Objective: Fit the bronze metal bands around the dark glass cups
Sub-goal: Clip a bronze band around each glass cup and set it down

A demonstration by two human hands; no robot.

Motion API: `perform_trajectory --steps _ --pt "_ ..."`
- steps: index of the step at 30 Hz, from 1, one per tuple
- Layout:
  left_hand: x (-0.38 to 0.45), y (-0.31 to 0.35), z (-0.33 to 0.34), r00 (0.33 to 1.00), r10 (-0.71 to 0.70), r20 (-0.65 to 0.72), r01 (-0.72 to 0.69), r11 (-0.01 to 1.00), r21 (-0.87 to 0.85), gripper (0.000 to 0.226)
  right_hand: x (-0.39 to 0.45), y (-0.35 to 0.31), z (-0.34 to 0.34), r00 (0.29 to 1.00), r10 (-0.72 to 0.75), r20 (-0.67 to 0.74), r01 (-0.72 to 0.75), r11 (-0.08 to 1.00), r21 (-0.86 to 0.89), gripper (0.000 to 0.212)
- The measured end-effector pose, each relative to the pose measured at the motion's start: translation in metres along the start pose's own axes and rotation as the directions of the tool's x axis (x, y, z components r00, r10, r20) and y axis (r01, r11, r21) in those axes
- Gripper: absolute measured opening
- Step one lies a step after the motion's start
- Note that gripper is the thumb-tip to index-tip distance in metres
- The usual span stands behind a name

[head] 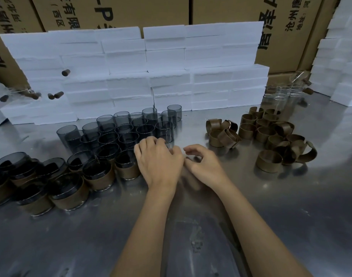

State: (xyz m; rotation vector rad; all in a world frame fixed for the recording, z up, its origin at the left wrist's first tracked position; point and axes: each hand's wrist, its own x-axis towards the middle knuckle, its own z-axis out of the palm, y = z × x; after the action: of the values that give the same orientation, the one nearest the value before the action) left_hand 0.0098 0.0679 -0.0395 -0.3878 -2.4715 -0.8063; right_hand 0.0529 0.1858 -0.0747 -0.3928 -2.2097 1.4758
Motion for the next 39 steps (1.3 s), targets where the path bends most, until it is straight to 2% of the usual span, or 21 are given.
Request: perform_trajectory --steps 9,15,17,19,21,23,25,28,32,35,39 --pt "0.004 -0.010 -0.007 0.994 -0.110 0.007 0.108 0.985 0.135 0.026 0.002 0.003 0.001 0.999 0.040 -0.026 -0.040 0.999 -0.025 0.018" --pt "0.010 -0.023 -0.009 0.984 -0.174 -0.026 0.176 0.975 0.137 0.028 0.001 0.001 0.000 0.997 0.066 -0.029 -0.066 0.997 -0.028 0.014" --pt "0.010 -0.025 -0.009 0.989 -0.140 -0.043 0.145 0.981 0.133 0.031 0.001 0.001 0.000 0.998 0.063 -0.032 -0.064 0.997 -0.033 0.013" --pt "0.008 -0.022 -0.008 0.998 -0.028 -0.049 0.033 0.993 0.109 0.041 0.002 0.002 0.001 0.997 0.062 -0.041 -0.063 0.997 -0.033 0.012" --pt "0.004 -0.016 -0.003 0.995 0.098 -0.035 -0.097 0.995 0.006 0.051 0.003 0.002 0.002 0.996 0.064 -0.059 -0.066 0.997 -0.029 0.010" --pt "0.002 -0.008 0.004 0.991 0.129 0.023 -0.126 0.986 -0.114 0.054 0.004 0.001 0.002 0.993 0.071 -0.092 -0.074 0.997 -0.021 0.010" --pt "0.008 -0.001 0.015 0.993 0.064 0.101 -0.049 0.988 -0.147 0.056 0.005 -0.001 0.001 0.988 0.084 -0.130 -0.086 0.996 -0.009 0.010" --pt "0.031 0.006 0.027 0.970 -0.051 0.238 0.073 0.994 -0.087 0.060 0.007 -0.005 -0.001 0.979 0.100 -0.176 -0.099 0.995 0.012 0.012" --pt "0.061 0.008 0.033 0.895 -0.078 0.440 0.099 0.995 -0.024 0.049 0.009 -0.009 -0.002 0.974 0.143 -0.178 -0.135 0.989 0.054 0.010" --pt "0.064 0.009 0.032 0.912 -0.074 0.404 0.096 0.995 -0.033 0.031 0.011 -0.010 -0.003 0.971 0.156 -0.179 -0.146 0.987 0.063 0.011" --pt "0.046 0.009 0.030 0.902 -0.047 0.430 0.134 0.976 -0.173 0.025 0.013 -0.014 -0.008 0.964 0.148 -0.222 -0.115 0.981 0.154 0.013"
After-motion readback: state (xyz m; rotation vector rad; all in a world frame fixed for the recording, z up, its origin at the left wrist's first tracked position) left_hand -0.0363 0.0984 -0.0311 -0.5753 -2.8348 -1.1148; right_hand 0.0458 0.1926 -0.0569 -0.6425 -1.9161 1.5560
